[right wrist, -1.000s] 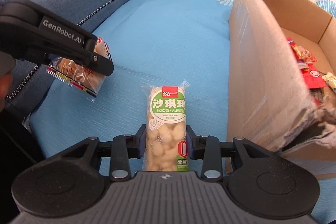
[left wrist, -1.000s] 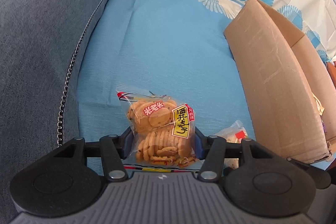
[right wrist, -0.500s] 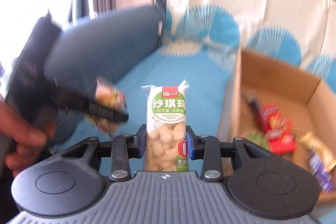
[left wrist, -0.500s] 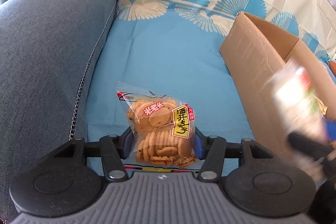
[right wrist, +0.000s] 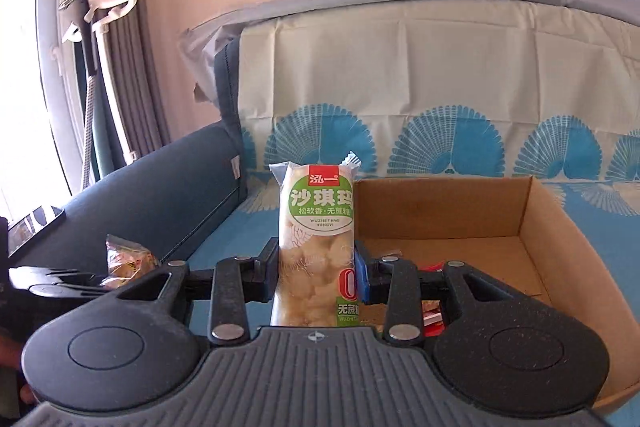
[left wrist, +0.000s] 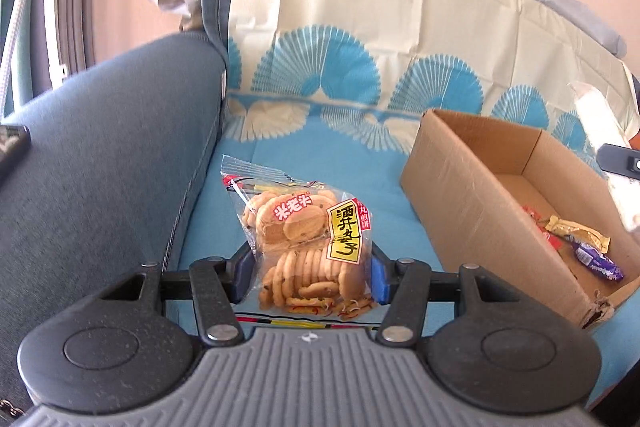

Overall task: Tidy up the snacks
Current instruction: 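Lift and carry the snack bar and cracker bag over the box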

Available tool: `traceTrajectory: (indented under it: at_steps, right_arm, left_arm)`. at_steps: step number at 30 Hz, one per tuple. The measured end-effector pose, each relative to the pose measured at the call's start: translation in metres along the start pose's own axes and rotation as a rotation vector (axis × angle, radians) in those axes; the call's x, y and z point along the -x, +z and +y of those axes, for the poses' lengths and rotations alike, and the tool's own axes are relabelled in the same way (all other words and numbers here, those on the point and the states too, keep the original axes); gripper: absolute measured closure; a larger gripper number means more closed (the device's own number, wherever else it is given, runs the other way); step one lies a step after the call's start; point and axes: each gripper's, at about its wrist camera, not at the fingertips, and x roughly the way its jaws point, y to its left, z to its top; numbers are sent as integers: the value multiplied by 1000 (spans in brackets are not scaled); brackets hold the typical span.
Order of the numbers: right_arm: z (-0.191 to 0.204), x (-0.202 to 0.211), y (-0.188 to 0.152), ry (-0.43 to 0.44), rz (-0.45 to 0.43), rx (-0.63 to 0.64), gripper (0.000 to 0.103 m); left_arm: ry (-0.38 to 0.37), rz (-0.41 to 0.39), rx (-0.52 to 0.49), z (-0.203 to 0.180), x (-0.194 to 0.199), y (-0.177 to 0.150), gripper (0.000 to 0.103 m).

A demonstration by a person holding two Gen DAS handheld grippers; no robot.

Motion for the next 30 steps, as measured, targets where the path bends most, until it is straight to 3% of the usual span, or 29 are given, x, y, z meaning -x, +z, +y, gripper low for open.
traceTrajectory:
  at_steps: [8,24,30]
  right_arm:
    - [-32,-14,-3,-79,-6,-98,65]
    - [-104,-5,1,-328,-77,-341,65]
    - [-118,-3,1,-383,-87,-359,65]
  left_arm:
    - [-19,-62,-26,-38,9,23,43]
    - [-197,-163,-66,-187,-1,123,43]
    - [-199,-159,-91,-232,-19,142,43]
